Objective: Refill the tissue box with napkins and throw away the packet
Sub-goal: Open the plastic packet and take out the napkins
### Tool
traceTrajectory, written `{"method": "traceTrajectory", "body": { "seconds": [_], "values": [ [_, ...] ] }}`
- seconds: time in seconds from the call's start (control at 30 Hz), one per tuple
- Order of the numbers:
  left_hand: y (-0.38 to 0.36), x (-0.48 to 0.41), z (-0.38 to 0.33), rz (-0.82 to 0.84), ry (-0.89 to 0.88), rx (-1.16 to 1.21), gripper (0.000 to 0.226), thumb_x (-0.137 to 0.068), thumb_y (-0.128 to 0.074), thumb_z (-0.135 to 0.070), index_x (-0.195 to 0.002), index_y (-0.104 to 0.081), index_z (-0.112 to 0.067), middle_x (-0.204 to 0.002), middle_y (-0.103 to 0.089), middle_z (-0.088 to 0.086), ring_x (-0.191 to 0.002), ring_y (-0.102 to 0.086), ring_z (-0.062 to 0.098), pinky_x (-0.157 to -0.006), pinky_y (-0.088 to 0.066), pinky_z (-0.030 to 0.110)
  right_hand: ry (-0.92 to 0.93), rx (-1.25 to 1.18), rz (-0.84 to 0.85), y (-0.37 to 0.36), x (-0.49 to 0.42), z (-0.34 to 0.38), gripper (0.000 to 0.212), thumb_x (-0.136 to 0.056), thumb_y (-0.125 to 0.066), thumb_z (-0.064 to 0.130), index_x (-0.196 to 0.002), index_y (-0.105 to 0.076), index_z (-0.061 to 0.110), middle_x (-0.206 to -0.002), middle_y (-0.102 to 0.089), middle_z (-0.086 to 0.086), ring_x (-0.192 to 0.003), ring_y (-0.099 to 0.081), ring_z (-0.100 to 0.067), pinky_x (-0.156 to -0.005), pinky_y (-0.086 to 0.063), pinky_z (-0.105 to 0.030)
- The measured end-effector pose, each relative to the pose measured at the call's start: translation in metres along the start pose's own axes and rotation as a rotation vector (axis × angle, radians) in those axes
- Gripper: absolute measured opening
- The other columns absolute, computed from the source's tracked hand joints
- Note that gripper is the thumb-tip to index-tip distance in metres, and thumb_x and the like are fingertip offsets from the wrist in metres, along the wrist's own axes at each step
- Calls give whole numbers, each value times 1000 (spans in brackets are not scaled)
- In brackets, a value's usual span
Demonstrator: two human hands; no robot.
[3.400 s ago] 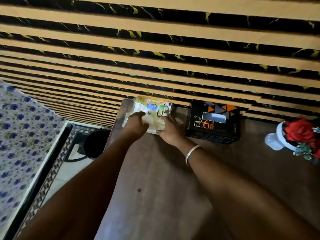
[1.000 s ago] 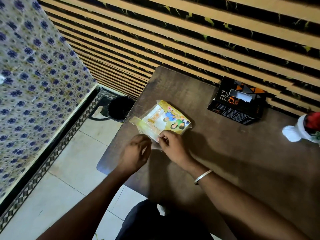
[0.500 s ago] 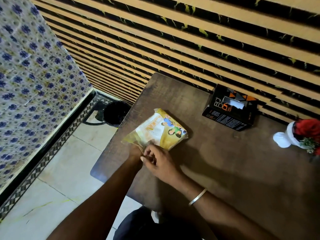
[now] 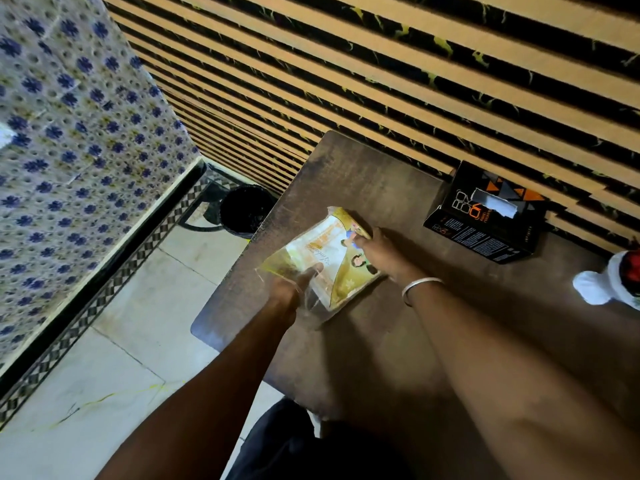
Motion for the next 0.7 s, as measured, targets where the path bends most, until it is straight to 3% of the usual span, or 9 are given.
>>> {"method": "traceTrajectory", "body": {
  "seconds": [0.1, 0.17, 0.23, 0.27, 0.33, 0.4, 0.47, 0.57, 0.7],
  "values": [
    [-3, -3, 2, 48, 62, 86, 30, -81, -76, 0, -110, -68, -6, -92, -79, 8, -76, -77, 21, -61, -62, 36, -12, -45, 23, -3, 1, -8, 74, -89, -56, 58, -142, -48, 7, -147, -52, -15, -131, -53, -32, -109, -44, -45],
    [-5, -2, 2, 57, 87, 20, 22, -83, -75, -1, -102, -68, -9, -83, -77, 6, -61, -75, 16, -53, -61, 33, -26, -97, 54, -5, 6, -14, 64, -89, -54, 59, -132, -59, 11, -134, -63, -13, -111, -62, -27, -85, -54, -36],
    [-7, 0, 2, 84, 67, -41, 15, -85, -70, 2, -93, -66, -9, -76, -76, 2, -54, -72, 11, -47, -59, 27, -39, -178, 87, -7, 10, -20, 52, -93, -52, 54, -126, -63, 15, -121, -69, -11, -94, -64, -24, -62, -44, -26],
    [-10, 3, 0, 99, 48, -71, 15, -85, -70, 4, -92, -66, -9, -77, -76, 3, -54, -71, 10, -45, -57, 25, -41, -213, 94, -8, 10, -26, 54, -92, -53, 57, -127, -62, 16, -121, -70, -9, -98, -65, -25, -64, -45, -26],
    [-14, 4, 0, 160, 10, -114, 18, -84, -70, 6, -97, -68, -6, -88, -75, 8, -61, -73, 13, -50, -59, 28, -29, -319, 102, -10, 5, -38, 86, -73, -60, 77, -138, -53, 20, -134, -64, -7, -120, -63, -27, -90, -54, -39],
    [-19, 6, 1, 198, 15, -99, 19, -86, -67, 6, -101, -67, -5, -90, -76, 6, -68, -74, 15, -60, -62, 30, -18, -420, 117, -9, 2, -48, 113, -62, -63, 85, -150, -37, 21, -149, -52, -7, -133, -54, -28, -112, -43, -49],
    [-23, 7, 4, 207, 33, -85, 17, -88, -65, 4, -100, -67, -7, -90, -77, 6, -66, -75, 13, -58, -62, 28, -28, -473, 129, -4, 20, -38, 95, -82, -61, 65, -156, -23, 18, -152, -46, -11, -135, -51, -29, -115, -40, -49],
    [-32, 7, 8, 229, 72, -57, 22, -90, -66, 0, -111, -66, -8, -102, -77, 10, -74, -76, 18, -66, -64, 35, -25, -551, 99, 0, 23, -42, 71, -99, -56, 38, -156, -22, 13, -148, -48, -16, -130, -55, -29, -109, -46, -42],
    [-40, 7, 13, 280, 121, -28, 38, -90, -67, -7, -127, -59, -6, -113, -72, 13, -95, -72, 28, -81, -61, 43, -8, -640, 58, 9, 31, -41, 67, -98, -58, 37, -153, -27, 14, -140, -54, -11, -116, -60, -23, -95, -50, -33]
  ]
}}
Point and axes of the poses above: each hand's wrist, its own x-axis away from the middle knuckle, its own y-axis out of the back of the hand, z = x × y, the point moved 8 cm from there along -x, towards the middle knuckle
